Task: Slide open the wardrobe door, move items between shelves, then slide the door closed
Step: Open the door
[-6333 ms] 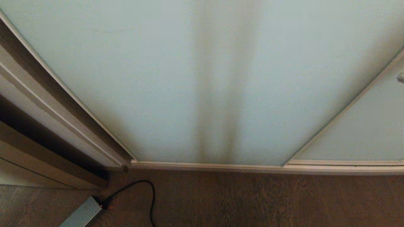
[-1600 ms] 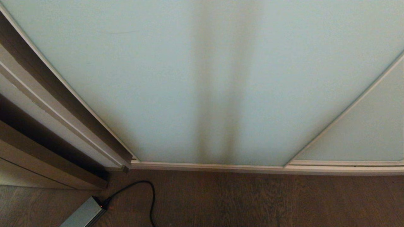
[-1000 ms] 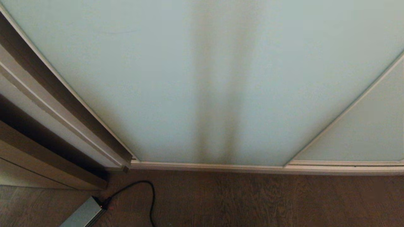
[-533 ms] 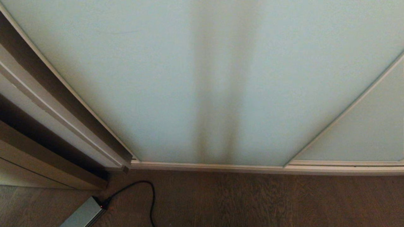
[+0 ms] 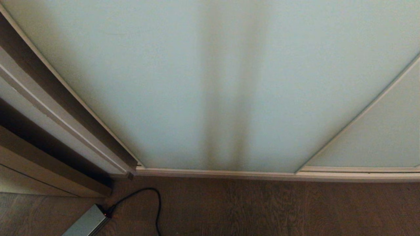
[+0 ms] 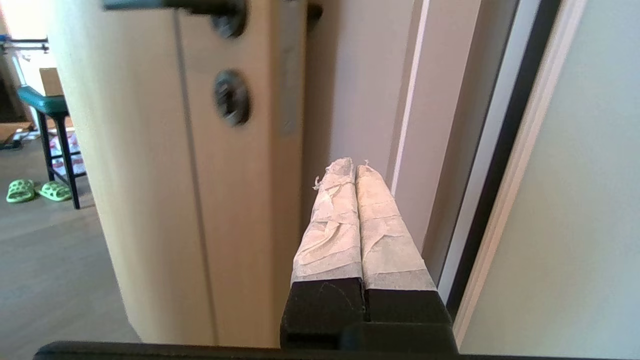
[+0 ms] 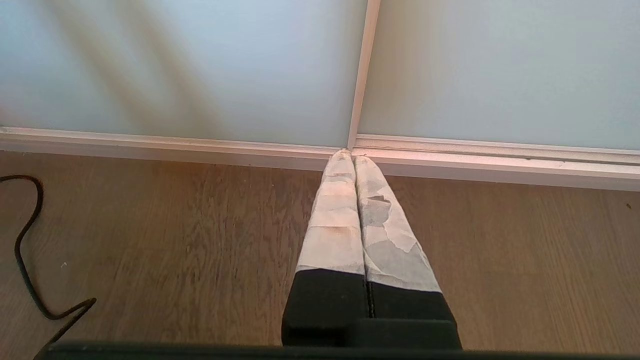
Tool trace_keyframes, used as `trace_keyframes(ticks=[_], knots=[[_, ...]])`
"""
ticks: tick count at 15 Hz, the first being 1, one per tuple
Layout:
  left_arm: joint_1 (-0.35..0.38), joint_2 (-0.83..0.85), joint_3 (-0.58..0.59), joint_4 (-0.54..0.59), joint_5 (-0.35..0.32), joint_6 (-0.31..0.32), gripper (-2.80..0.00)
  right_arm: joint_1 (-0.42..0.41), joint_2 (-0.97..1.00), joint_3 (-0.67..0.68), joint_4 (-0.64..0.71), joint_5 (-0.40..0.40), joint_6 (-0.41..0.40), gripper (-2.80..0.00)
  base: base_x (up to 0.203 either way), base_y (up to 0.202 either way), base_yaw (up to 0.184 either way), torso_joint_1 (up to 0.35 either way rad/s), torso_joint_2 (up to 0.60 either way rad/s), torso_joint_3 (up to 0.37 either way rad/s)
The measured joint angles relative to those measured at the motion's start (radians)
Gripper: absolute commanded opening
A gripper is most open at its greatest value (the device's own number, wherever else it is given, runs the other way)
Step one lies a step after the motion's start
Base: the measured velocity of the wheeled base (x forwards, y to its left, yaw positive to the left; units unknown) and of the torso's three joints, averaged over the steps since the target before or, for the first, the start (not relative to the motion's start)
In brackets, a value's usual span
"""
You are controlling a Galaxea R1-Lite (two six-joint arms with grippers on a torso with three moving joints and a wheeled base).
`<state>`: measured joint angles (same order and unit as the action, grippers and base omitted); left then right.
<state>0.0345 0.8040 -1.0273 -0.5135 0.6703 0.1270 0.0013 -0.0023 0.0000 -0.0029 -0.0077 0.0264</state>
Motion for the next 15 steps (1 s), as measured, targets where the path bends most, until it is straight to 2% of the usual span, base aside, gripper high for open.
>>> trace_keyframes(ticks=[7,15], knots=[[0.0,0.281,-0.263,-0.015,0.034,-0.007,-2.8,0.0,0.0,0.0,0.0,0.0,0.0,-2.8,0.0,0.0,0.0,0.0,0.0,0.0],[0.001,0.529,-0.471,-0.004,0.001,-0.012,-2.8,0.0,0.0,0.0,0.0,0.0,0.0,-2.8,0.0,0.0,0.0,0.0,0.0,0.0]])
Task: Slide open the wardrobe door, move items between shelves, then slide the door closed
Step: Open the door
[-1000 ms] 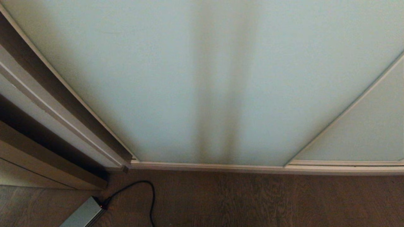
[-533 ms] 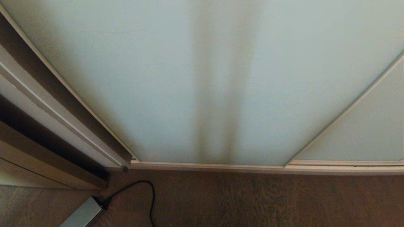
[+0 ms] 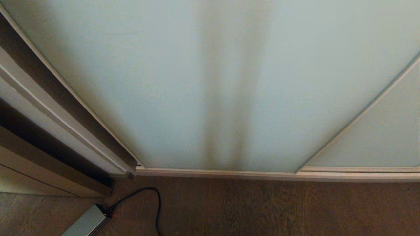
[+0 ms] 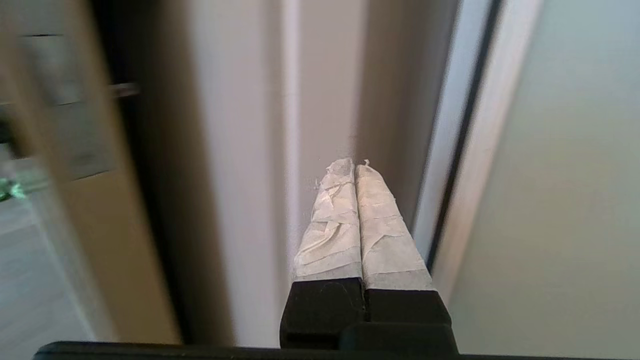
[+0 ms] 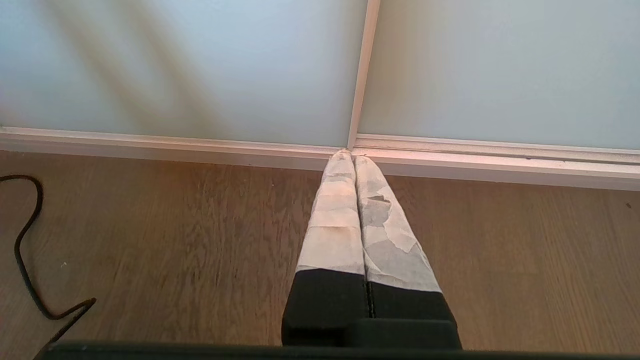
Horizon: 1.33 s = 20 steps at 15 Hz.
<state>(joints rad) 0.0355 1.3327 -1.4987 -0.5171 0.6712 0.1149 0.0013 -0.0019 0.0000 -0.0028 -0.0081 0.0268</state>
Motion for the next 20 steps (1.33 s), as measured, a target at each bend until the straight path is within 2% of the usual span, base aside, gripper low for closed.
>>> trace_keyframes(ticks=[4,6,13,18,20], knots=[[0.005,0.107,-0.126,0.023,-0.056,-0.001,-2.8,0.0,0.0,0.0,0.0,0.0,0.0,-2.8,0.0,0.0,0.0,0.0,0.0,0.0],[0.016,0.143,-0.172,0.08,-0.104,-0.011,-2.8,0.0,0.0,0.0,0.0,0.0,0.0,-2.8,0.0,0.0,0.0,0.0,0.0,0.0],[0.119,0.195,-0.366,0.361,-0.277,-0.143,-2.8,0.0,0.0,0.0,0.0,0.0,0.0,-2.8,0.0,0.0,0.0,0.0,0.0,0.0],[0.132,0.135,-0.408,0.465,-0.448,-0.16,-2.8,0.0,0.001,0.0,0.0,0.0,0.0,-2.8,0.0,0.0,0.0,0.0,0.0,0.0],[0.131,0.094,-0.399,0.527,-0.541,-0.192,-2.8,0.0,0.001,0.0,0.0,0.0,0.0,-2.8,0.0,0.0,0.0,0.0,0.0,0.0]])
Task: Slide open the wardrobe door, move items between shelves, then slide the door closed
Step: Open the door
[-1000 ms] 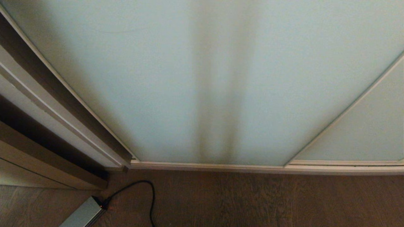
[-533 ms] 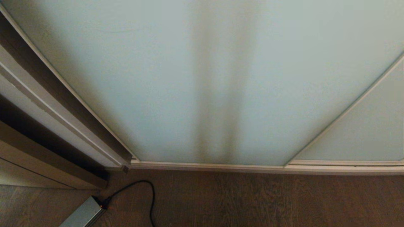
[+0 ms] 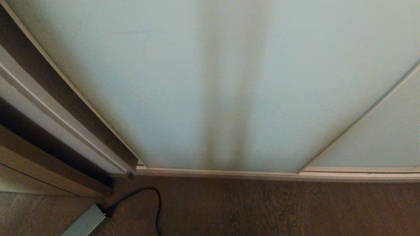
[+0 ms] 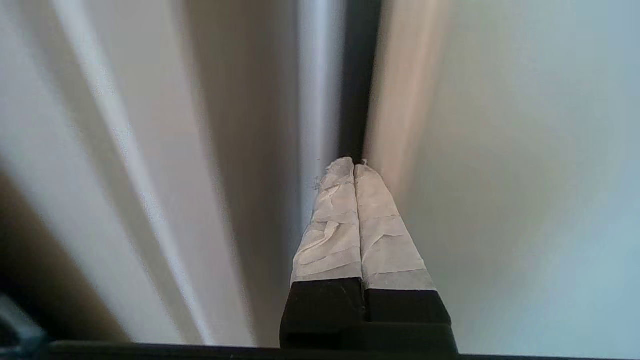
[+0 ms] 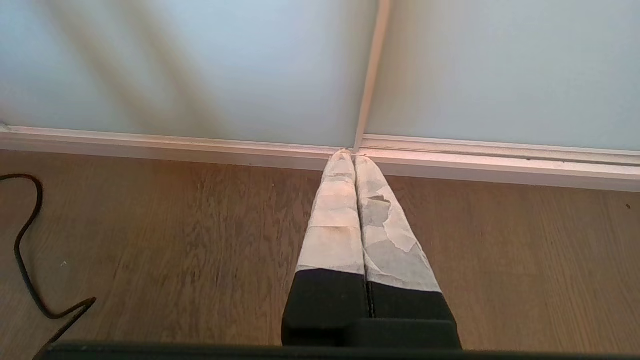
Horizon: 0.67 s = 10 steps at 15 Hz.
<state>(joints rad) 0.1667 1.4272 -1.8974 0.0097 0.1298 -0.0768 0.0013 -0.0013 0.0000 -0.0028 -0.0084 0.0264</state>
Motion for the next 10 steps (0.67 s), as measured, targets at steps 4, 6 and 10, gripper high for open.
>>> trace_keyframes(ticks=[4,6,10], knots=[[-0.001,-0.045,0.029,0.074,-0.138,-0.069,-2.8,0.0,0.0,0.0,0.0,0.0,0.0,-2.8,0.0,0.0,0.0,0.0,0.0,0.0],[-0.001,-0.048,0.042,0.073,-0.146,-0.071,-2.8,0.0,0.0,0.0,0.0,0.001,0.0,-2.8,0.0,0.0,0.0,0.0,0.0,0.0],[0.0,-0.055,0.047,0.068,-0.144,-0.071,-2.8,0.0,0.0,0.0,0.0,0.001,0.0,-2.8,0.0,0.0,0.0,0.0,0.0,0.0]])
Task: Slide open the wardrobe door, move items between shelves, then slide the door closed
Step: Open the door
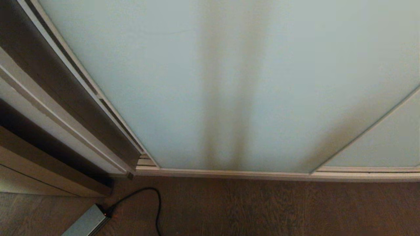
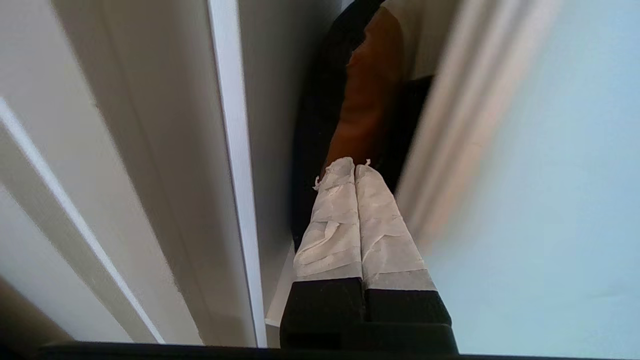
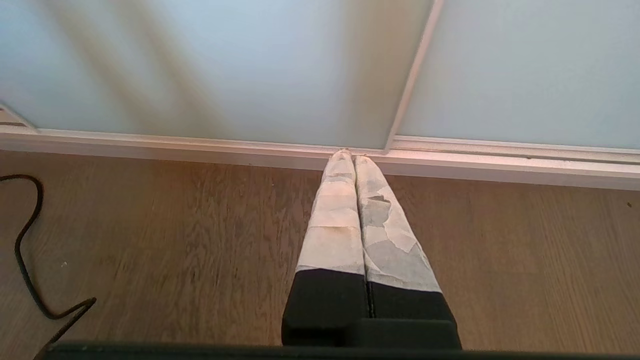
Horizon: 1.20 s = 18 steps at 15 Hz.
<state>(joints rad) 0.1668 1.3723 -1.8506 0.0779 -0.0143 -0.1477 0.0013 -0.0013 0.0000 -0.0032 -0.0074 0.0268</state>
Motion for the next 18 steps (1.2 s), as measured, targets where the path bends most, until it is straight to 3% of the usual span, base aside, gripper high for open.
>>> trace_keyframes(ticks=[9,14,18], knots=[[-0.052,0.043,0.086,-0.039,-0.086,-0.024,-2.8,0.0,0.0,0.0,0.0,0.0,0.0,-2.8,0.0,0.0,0.0,0.0,0.0,0.0],[-0.136,0.148,0.034,-0.115,-0.065,-0.013,-2.8,0.0,0.0,0.0,0.001,0.0,0.0,-2.8,0.0,0.0,0.0,0.0,0.0,0.0],[-0.245,0.229,-0.036,-0.113,0.02,-0.006,-2.8,0.0,0.0,0.0,0.0,-0.001,0.0,-2.8,0.0,0.0,0.0,0.0,0.0,0.0]])
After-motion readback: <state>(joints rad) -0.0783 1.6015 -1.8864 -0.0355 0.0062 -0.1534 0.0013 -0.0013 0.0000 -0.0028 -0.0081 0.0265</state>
